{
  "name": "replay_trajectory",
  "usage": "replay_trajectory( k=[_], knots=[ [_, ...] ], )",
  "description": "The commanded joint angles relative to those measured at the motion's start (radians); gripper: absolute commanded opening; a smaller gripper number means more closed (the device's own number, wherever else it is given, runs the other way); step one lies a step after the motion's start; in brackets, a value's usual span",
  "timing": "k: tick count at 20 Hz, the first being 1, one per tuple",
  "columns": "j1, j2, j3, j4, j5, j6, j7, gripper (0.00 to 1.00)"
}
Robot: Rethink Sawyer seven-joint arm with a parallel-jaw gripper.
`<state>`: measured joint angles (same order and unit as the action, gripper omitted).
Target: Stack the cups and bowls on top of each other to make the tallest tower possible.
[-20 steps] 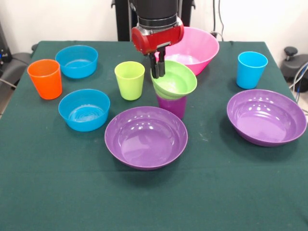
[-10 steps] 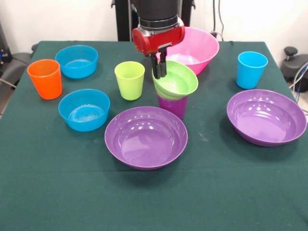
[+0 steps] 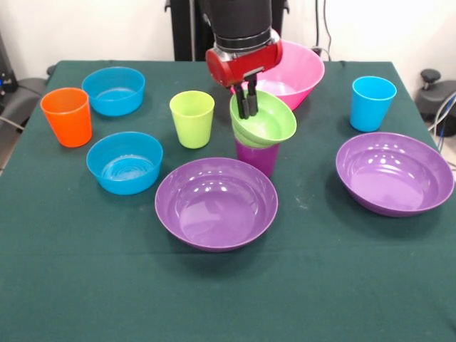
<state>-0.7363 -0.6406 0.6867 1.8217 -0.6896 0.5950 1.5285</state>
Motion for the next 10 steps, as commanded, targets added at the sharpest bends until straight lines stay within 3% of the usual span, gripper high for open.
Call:
replay_trajectory(
  k=[1,10],
  knots=[
    [-0.005,0.027,0.049,0.031,0.037,0.165,-0.176,0.0],
    [-0.036,0.005,0.08,0.04,0.053,0.212,-0.201,0.0]
  ],
)
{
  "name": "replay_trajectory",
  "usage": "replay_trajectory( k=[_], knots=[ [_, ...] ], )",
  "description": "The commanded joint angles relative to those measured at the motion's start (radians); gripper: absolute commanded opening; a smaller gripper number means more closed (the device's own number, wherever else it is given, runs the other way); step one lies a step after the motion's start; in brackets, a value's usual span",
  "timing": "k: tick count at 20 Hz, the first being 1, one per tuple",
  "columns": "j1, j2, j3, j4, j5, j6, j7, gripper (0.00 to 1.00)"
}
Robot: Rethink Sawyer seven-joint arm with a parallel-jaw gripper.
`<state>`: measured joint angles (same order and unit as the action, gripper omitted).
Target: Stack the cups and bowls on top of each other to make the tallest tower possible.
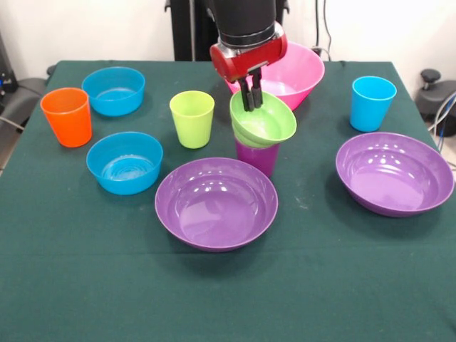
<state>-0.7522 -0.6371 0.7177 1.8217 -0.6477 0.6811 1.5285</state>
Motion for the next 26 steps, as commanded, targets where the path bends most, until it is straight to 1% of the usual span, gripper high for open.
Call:
replay_trajectory(
  k=[1,6,9,12,15,19,26],
  knots=[
    [-0.017,0.006,0.046,0.038,0.005,0.123,-0.197,0.0],
    [0.001,0.015,0.026,0.026,-0.04,0.088,-0.163,0.0],
    [0.028,0.021,-0.003,0.013,-0.079,0.049,-0.12,0.0],
    [0.051,0.025,-0.03,-0.002,-0.112,0.039,-0.101,0.0],
    [0.065,0.048,-0.049,-0.013,-0.145,0.014,-0.08,0.0],
    [0.068,0.047,-0.052,-0.006,-0.161,0.003,-0.064,0.0],
    [0.082,0.024,-0.064,-0.003,-0.208,0.028,-0.071,0.0]
  ],
)
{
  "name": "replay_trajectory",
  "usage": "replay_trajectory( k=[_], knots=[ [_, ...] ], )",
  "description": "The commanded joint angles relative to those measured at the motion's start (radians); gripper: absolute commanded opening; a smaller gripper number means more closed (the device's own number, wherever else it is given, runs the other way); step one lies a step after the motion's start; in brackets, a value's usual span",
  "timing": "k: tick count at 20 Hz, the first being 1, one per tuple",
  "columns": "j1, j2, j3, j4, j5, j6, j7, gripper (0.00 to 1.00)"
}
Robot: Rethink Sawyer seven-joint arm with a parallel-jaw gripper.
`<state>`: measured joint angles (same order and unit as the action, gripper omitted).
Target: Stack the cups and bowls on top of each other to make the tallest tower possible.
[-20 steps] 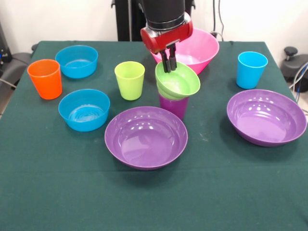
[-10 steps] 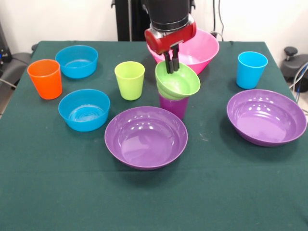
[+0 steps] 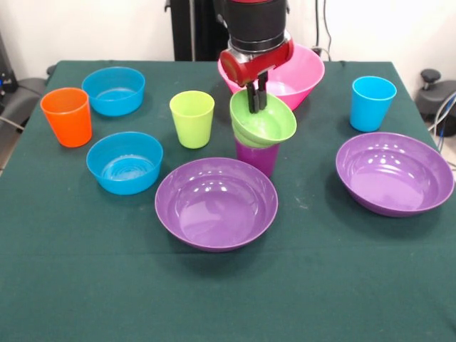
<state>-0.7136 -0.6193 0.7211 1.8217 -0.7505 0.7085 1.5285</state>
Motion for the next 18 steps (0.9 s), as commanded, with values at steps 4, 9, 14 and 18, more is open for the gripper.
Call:
replay_trajectory(
  k=[4,9,14,18],
  knots=[
    [0.053,0.005,-0.076,-0.004,-0.127,-0.002,-0.064,0.0],
    [0.062,0.019,-0.091,-0.019,-0.144,-0.014,-0.052,0.0],
    [0.077,0.043,-0.112,-0.033,-0.175,-0.06,-0.005,0.0],
    [0.076,0.043,-0.105,-0.041,-0.161,-0.069,0.004,0.0]
  ],
)
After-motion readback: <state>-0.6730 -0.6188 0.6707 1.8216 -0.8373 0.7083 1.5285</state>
